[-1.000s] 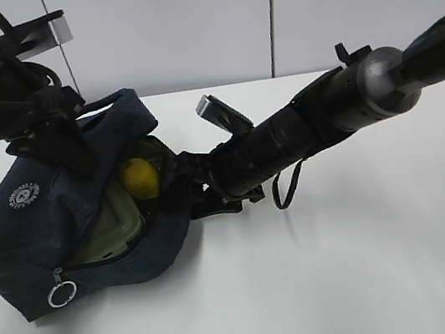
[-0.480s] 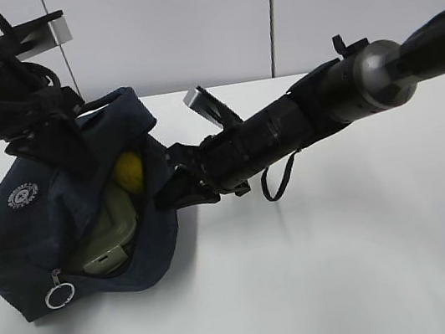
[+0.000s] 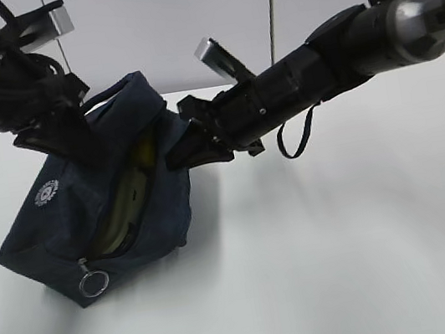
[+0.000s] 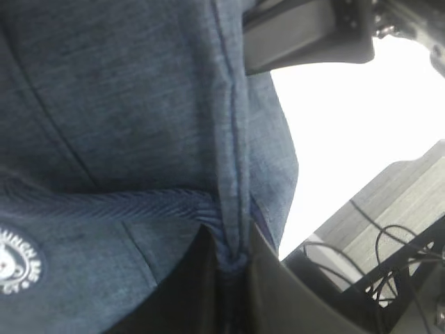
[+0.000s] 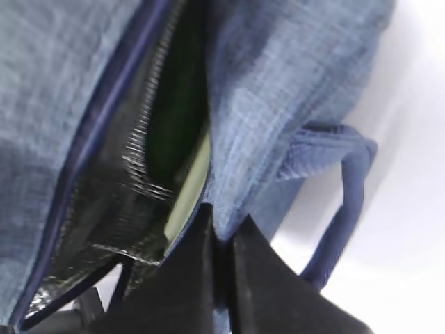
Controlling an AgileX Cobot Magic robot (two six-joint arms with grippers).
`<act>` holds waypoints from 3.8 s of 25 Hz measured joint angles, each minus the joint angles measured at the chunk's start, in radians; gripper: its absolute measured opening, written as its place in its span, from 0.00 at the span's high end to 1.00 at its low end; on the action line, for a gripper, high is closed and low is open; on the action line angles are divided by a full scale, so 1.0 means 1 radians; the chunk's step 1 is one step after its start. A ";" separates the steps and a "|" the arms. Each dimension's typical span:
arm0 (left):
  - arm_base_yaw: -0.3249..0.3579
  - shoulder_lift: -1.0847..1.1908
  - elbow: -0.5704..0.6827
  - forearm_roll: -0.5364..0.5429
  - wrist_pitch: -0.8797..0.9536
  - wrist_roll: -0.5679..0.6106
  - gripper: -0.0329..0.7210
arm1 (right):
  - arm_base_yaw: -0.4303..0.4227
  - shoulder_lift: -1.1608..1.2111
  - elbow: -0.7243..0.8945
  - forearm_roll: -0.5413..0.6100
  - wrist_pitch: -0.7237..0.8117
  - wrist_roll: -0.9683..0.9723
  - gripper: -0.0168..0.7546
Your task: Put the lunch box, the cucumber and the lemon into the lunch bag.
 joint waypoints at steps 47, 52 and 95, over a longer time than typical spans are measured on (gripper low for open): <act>-0.177 0.068 -0.059 -0.305 -0.136 -0.002 0.95 | -0.150 -0.154 -0.311 -0.748 0.308 0.495 0.97; -0.177 0.091 -0.061 -0.303 -0.136 -0.002 0.95 | -0.150 -0.155 -0.311 -0.764 0.308 0.500 0.97; -0.191 0.174 -0.064 -0.213 -0.156 -0.002 0.95 | -0.138 -0.130 -0.311 -0.805 0.295 0.512 0.93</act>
